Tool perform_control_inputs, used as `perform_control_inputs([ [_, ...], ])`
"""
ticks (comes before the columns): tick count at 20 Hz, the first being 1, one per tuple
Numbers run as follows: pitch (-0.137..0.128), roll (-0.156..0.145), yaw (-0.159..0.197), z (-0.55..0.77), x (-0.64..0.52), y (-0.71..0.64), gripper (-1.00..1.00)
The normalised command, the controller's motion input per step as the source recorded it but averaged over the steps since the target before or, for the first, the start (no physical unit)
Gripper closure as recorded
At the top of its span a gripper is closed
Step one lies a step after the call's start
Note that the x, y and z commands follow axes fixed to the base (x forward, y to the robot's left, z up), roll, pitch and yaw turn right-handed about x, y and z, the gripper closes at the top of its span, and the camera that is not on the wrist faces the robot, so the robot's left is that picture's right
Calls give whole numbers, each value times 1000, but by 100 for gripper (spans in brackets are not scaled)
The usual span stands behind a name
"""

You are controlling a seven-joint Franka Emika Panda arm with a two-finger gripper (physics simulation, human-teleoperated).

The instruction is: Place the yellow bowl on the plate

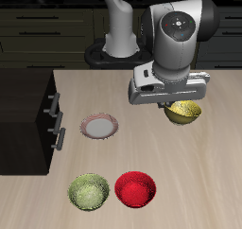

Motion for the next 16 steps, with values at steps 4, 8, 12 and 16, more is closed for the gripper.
perform_control_inputs([
  [4, -5, -32, 10, -27, -22, -140, 100],
  [8, -6, -31, -16, 60, -96, -197, 100],
  [12, -37, -30, -1, 153, -243, -324, 100],
  [16, -23, -53, 7, 44, -121, -327, 100],
])
